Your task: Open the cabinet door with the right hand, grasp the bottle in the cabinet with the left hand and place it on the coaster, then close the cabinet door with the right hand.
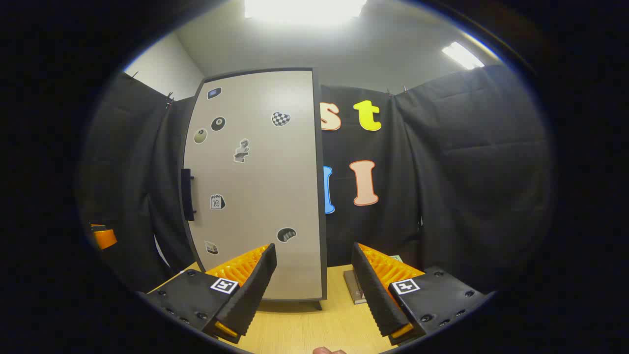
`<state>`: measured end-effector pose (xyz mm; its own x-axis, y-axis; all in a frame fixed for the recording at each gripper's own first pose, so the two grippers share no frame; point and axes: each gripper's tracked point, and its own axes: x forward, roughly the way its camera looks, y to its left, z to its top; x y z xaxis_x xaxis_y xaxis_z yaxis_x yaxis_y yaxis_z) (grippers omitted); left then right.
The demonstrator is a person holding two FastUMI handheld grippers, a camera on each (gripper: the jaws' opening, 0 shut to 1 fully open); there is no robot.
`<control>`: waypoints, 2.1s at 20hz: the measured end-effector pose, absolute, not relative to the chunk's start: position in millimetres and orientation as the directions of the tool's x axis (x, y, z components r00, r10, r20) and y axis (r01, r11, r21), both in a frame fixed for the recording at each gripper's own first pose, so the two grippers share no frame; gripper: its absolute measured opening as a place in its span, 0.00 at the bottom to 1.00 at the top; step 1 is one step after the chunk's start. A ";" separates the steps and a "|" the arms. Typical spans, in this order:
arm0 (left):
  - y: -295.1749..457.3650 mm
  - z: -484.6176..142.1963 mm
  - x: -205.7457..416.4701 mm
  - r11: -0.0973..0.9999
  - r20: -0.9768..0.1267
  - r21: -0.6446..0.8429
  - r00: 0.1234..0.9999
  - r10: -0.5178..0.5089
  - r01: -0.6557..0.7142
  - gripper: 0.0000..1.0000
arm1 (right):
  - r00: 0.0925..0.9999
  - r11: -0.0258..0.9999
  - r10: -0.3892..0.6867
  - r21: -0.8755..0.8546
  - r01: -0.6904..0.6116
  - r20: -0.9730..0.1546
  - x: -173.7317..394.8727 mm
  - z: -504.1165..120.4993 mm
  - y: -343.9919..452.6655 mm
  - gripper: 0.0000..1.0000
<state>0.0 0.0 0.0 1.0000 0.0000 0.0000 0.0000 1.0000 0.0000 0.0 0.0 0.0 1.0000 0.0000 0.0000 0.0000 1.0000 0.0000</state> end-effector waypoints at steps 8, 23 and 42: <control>8.0 -18.2 -2.2 0.999 -0.024 -0.036 1.000 0.009 -0.010 0.87 | 0.999 1.000 0.012 -0.006 -0.012 -0.033 -9.9 -4.3 -5.7 0.98; 10.4 -34.8 -13.8 1.000 -0.042 0.007 0.999 0.020 -0.020 0.87 | 1.000 1.000 0.014 -0.027 -0.014 -0.015 -3.4 11.1 -2.7 0.97; 58.2 -59.4 -33.3 0.992 -0.093 -0.007 0.988 0.125 -0.126 0.89 | 0.944 0.942 0.329 -0.080 -0.326 0.034 69.6 100.2 169.4 0.93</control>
